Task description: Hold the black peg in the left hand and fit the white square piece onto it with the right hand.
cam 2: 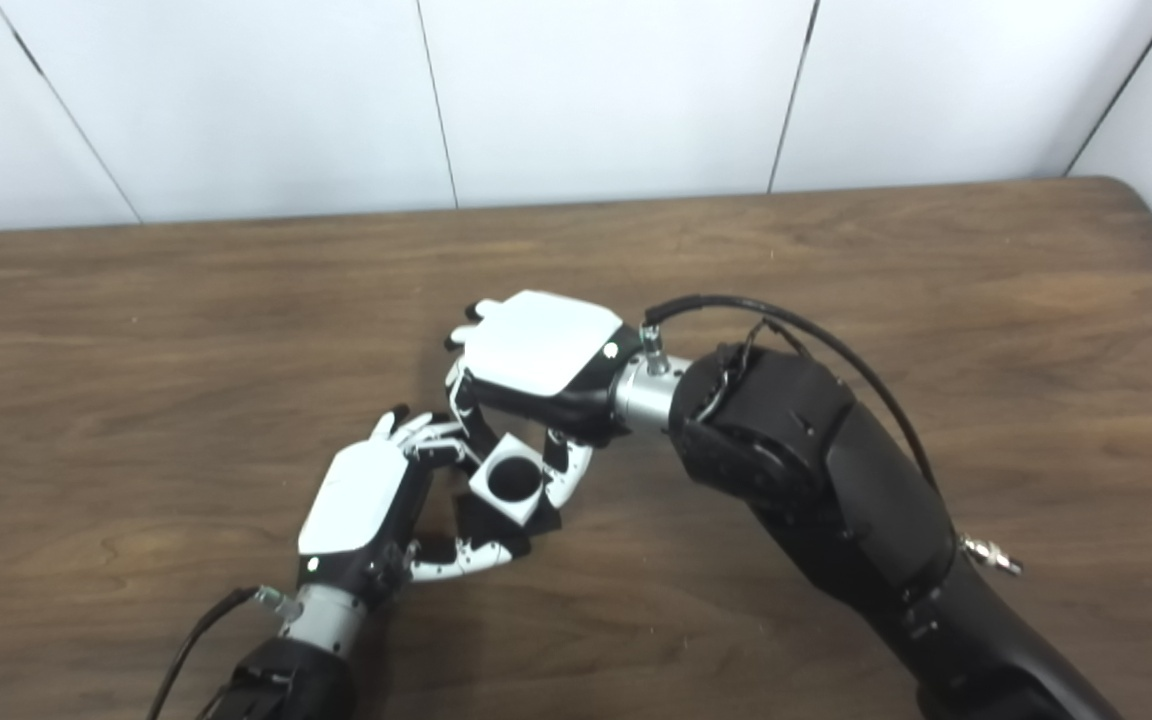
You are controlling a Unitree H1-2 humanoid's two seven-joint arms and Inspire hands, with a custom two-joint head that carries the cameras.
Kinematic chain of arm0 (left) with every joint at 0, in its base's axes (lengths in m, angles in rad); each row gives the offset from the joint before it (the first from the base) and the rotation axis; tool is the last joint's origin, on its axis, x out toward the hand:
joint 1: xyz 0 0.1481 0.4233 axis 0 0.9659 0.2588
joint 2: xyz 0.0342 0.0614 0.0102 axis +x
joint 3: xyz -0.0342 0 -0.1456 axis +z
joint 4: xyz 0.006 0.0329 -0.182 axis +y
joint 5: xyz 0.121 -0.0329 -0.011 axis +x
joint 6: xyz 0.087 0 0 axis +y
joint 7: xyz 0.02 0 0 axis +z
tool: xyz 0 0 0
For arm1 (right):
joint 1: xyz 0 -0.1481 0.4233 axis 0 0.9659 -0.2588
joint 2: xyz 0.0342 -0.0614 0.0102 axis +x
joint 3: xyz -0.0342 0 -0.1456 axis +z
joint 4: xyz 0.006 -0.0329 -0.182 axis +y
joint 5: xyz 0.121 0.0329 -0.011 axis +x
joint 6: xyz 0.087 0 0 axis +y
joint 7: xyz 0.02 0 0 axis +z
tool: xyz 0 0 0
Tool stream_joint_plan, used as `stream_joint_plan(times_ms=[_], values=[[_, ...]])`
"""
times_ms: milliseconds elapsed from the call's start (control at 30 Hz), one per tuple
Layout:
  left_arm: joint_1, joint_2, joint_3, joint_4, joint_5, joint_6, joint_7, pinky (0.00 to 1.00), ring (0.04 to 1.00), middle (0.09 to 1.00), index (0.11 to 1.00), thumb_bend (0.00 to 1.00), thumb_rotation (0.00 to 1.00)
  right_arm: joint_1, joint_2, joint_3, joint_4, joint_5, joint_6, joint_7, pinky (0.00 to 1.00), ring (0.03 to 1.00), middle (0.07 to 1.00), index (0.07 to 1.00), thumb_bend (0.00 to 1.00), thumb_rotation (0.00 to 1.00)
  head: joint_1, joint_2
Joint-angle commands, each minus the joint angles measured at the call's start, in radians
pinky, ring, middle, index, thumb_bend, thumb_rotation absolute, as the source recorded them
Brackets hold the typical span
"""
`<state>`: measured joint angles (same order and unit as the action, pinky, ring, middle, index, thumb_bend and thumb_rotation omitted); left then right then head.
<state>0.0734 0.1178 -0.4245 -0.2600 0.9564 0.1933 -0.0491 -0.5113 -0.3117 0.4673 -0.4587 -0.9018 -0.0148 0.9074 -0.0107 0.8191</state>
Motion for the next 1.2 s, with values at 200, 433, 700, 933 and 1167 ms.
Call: stream_joint_plan(times_ms=[200,433,700,933,1167], values=[[0.008,0.008,-0.019,0.002,0.011,0.006,-0.049,1.00,0.887,0.787,0.487,0.52,0.06,-0.033,0.006,-0.015,0.011,-0.002,-0.019,-0.046,1.00,0.939,0.794,0.484,0.52,0.13,-0.002,0.002],[0.009,0.010,-0.020,0.002,0.010,0.005,-0.049,1.00,0.887,0.787,0.486,0.52,0.05,-0.034,0.003,-0.017,0.035,-0.012,-0.041,-0.069,0.99,0.941,0.792,0.484,0.52,0.13,-0.003,0.001],[0.011,0.009,-0.021,-0.004,0.013,0.009,-0.050,1.00,0.888,0.786,0.486,0.52,0.05,-0.031,0.005,-0.018,0.039,-0.013,-0.037,-0.070,1.00,0.944,0.795,0.484,0.52,0.13,-0.005,0.005],[0.012,0.010,-0.022,-0.005,0.015,0.007,-0.049,1.00,0.886,0.785,0.486,0.52,0.05,-0.025,0.008,-0.015,0.032,-0.013,-0.032,-0.064,0.99,0.937,0.796,0.488,0.53,0.14,-0.006,0.008],[0.010,0.010,-0.022,-0.005,0.015,0.010,-0.053,1.00,0.887,0.787,0.487,0.52,0.05,-0.024,0.010,-0.011,0.025,-0.025,-0.024,-0.052,1.00,0.933,0.800,0.491,0.52,0.15,-0.010,0.009]])
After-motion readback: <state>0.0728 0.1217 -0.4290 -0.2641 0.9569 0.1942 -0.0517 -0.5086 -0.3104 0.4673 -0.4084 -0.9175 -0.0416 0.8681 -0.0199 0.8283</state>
